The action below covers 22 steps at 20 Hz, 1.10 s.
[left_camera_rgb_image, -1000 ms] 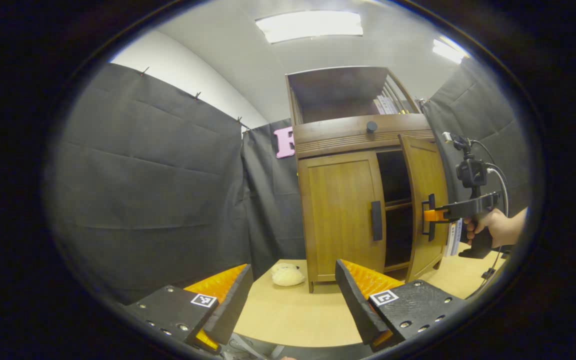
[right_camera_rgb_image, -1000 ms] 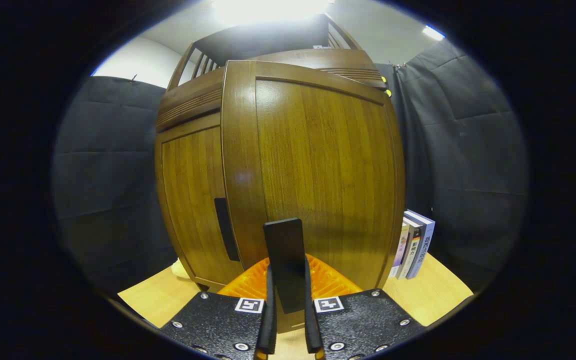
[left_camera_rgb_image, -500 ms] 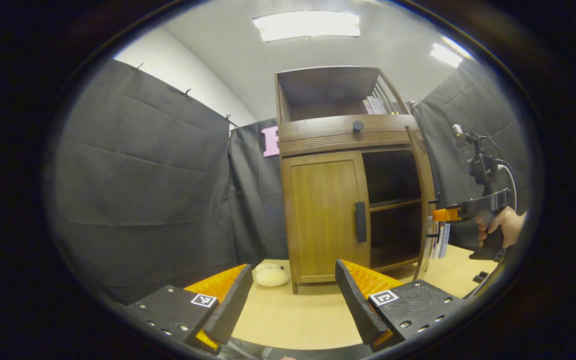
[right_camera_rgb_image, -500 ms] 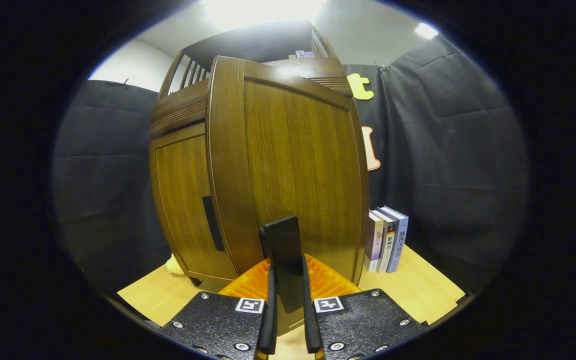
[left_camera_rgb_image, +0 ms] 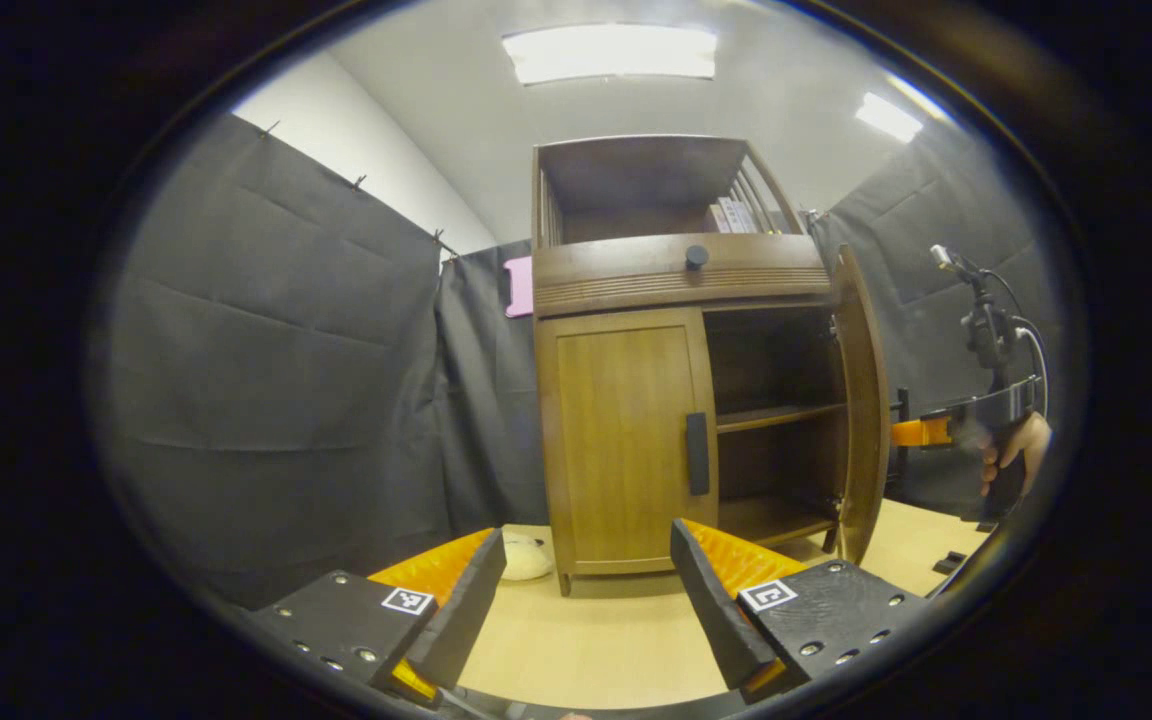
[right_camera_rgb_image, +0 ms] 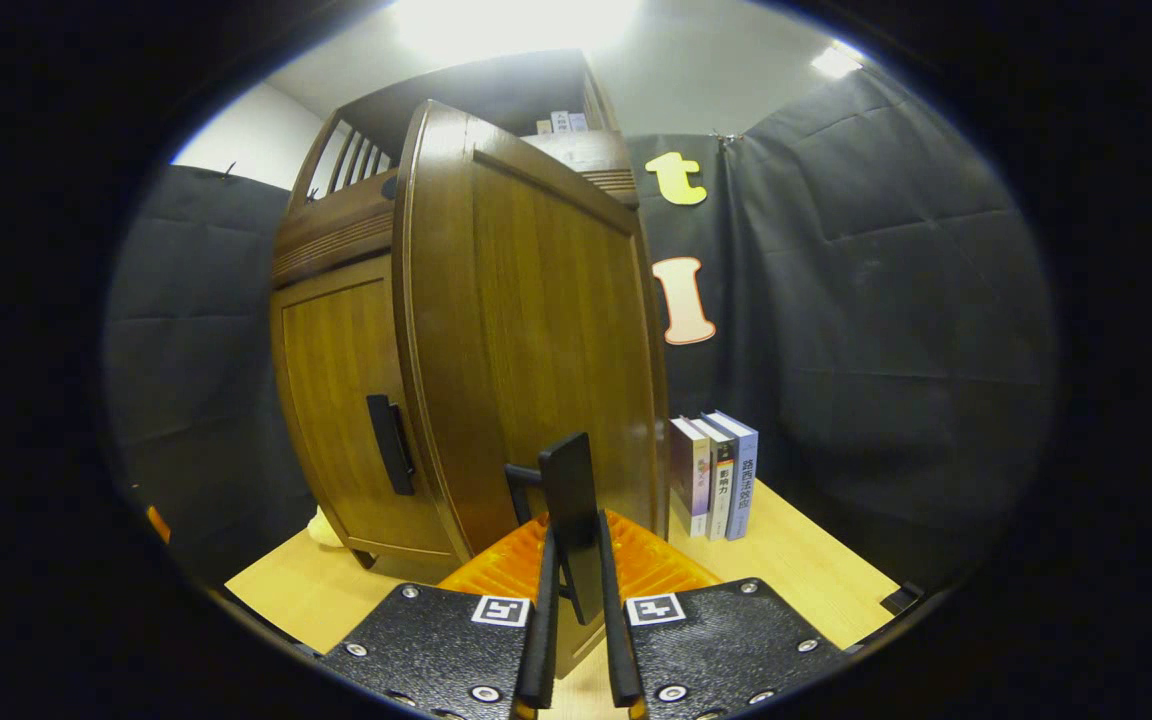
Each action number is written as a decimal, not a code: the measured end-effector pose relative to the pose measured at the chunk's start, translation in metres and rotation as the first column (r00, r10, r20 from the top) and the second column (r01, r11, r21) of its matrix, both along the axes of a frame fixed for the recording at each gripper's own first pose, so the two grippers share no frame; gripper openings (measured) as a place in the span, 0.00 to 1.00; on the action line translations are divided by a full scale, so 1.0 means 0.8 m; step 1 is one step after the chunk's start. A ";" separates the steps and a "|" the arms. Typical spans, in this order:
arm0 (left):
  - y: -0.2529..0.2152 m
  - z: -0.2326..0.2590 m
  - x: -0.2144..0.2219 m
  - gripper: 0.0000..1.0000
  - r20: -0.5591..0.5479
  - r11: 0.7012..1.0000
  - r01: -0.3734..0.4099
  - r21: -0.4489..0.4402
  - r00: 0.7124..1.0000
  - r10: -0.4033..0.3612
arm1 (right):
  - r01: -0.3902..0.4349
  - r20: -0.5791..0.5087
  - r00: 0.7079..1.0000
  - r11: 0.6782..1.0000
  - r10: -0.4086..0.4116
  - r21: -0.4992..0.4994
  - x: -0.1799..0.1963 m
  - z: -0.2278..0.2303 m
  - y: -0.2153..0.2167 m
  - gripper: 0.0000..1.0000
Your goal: Open the right door of the double-door shoe cabinet with the right hand, and open the left door with the left hand.
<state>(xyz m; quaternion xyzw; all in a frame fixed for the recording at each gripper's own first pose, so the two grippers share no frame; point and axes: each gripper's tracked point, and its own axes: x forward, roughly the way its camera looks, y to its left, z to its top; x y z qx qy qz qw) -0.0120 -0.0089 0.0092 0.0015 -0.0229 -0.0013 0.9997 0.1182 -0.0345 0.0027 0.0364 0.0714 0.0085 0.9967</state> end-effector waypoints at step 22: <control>-0.018 -0.002 0.000 1.00 0.020 0.978 0.208 -0.010 0.978 -0.208 | 0.335 0.064 0.942 0.938 -0.331 -0.084 -0.070 0.013 -0.196 0.70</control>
